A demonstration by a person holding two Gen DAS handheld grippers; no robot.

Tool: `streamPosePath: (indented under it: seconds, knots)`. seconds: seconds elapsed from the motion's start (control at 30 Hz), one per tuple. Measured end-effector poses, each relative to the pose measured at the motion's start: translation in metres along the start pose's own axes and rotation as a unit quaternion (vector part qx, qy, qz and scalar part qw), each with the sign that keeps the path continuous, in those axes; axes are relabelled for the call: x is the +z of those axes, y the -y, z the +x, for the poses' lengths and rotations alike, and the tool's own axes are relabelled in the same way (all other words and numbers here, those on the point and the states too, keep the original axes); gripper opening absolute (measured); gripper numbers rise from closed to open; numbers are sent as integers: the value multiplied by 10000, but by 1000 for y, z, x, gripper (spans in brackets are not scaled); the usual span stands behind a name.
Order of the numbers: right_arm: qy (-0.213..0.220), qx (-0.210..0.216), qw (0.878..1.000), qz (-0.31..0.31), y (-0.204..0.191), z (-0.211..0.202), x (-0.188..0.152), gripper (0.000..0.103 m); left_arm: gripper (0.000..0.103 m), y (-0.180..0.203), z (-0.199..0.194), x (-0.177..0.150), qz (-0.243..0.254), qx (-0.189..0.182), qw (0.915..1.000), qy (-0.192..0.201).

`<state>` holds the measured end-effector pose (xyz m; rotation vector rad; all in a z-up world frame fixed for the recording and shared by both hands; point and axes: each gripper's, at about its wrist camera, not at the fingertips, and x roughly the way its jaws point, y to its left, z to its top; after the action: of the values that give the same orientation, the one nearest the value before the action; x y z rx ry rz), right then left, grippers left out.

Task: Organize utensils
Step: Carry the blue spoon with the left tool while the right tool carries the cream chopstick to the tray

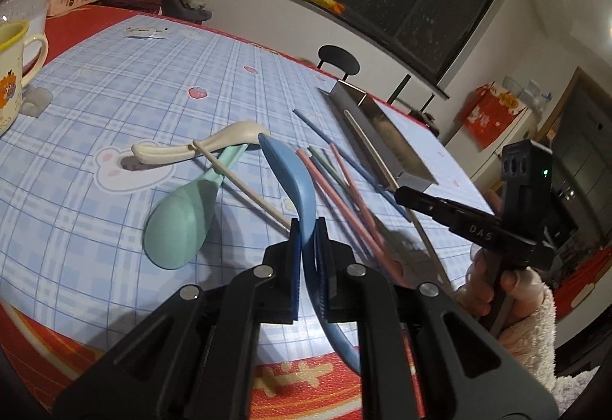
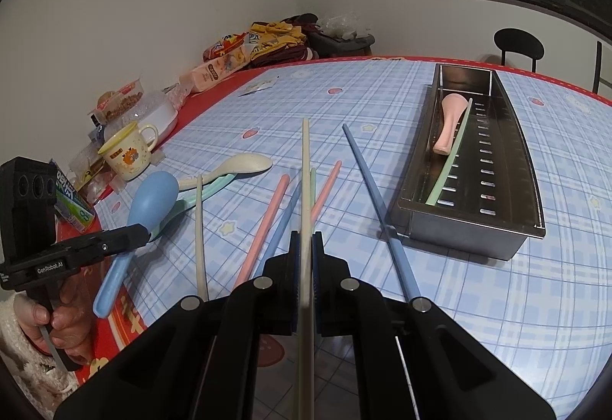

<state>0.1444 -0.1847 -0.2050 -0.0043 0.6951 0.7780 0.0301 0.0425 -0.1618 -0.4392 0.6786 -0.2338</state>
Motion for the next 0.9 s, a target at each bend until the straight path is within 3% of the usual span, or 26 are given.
streamPosePath:
  seconds: [0.37,0.57,0.7,0.9]
  knots:
    - [139,160,9988,450,15,-6,6,6,11,-4,-2,7,-102,-237,9997,-52]
    - [357,409,9957,748,23,-15,19,6,11,1,-1,37,-162,-511,9986,-9]
    - [418,160,9946,934,40,-16,37,6,11,15,16,68,-54,-652,9979,4]
    - [541,-618,9835,1615,93,-8,65,6,11,51,75,118,136,-965,9952,-89]
